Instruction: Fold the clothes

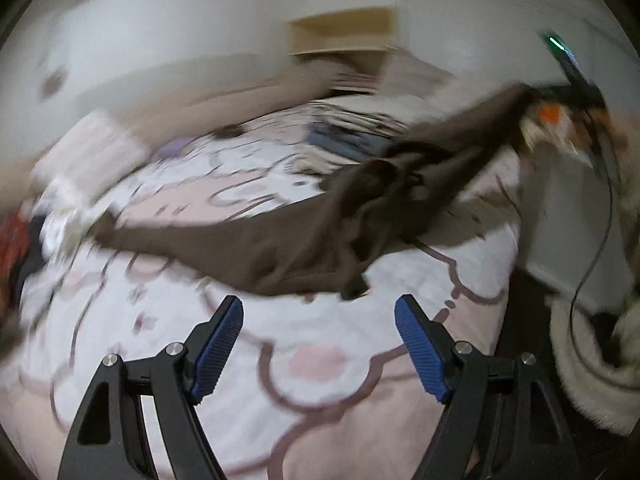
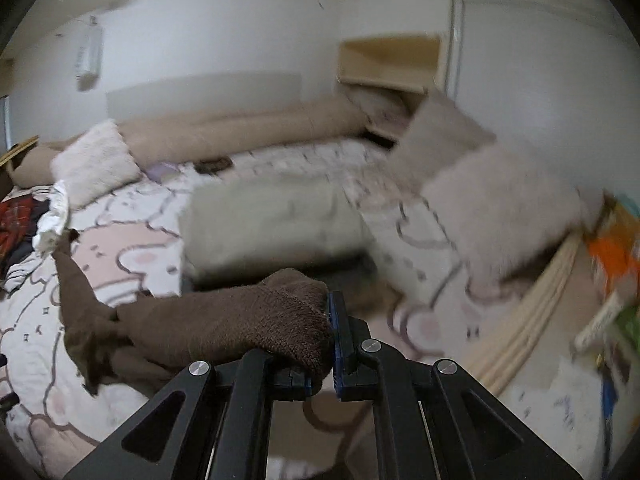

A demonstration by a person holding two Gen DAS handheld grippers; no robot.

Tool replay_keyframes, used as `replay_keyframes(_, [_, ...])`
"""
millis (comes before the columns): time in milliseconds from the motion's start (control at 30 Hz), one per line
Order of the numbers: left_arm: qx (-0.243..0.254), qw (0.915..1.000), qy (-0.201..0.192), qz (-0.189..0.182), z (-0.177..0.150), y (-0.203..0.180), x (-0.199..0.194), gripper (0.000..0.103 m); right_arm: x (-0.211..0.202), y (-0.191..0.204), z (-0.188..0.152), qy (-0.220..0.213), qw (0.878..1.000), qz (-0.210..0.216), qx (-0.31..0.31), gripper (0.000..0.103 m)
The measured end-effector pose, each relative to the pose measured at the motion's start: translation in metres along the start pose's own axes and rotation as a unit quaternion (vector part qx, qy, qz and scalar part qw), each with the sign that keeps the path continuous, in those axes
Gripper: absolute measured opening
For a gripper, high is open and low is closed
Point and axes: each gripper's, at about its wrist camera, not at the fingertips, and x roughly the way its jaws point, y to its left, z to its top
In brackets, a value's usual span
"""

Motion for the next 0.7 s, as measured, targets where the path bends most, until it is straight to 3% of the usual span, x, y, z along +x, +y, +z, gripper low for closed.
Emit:
replay_keyframes(67, [0.086,0.9962,0.007,0.005,0.005,-0.013,0.018,0.078,0.010,-0.008,-0.007,0.013,1.000,-0.003,0.012,0.007])
replay_keyframes(133, [0.169,0.9851,0.025,0.018,0.005,-0.021,0.039,0.073,0.015,-0.013,-0.010,0.019,1.000,0.000,0.022,0.007])
replay_keyframes(267, [0.245,0.9673,0.064,0.010,0.005,-0.012,0.079,0.052,0.024,-0.015,-0.012,0.028,0.999,0.002,0.028,0.007])
replay_keyframes(367, [0.285,0.9546,0.087,0.001,0.004,-0.006,0.102,0.050,0.030,-0.017,-0.013,0.034,0.999,0.003,0.032,0.007])
replay_keyframes(500, [0.345,0.9316,0.111,-0.021,-0.003,-0.011,0.127,0.051,0.039,-0.020,-0.014,0.042,0.998,0.007,0.037,0.007])
replay_keyframes(567, [0.378,0.9185,0.114,-0.020,-0.009,-0.013,0.138,0.059,0.042,-0.022,-0.014,0.044,0.998,0.009,0.038,0.007])
replay_keyframes(633, [0.382,0.9181,0.104,-0.019,-0.005,-0.011,0.145,0.062,0.045,-0.023,-0.014,0.047,0.998,0.011,0.040,0.007])
replay_keyframes(700, [0.366,0.9251,0.101,-0.007,0.002,-0.006,0.154,0.062,0.047,-0.023,-0.014,0.049,0.998,0.012,0.041,0.007])
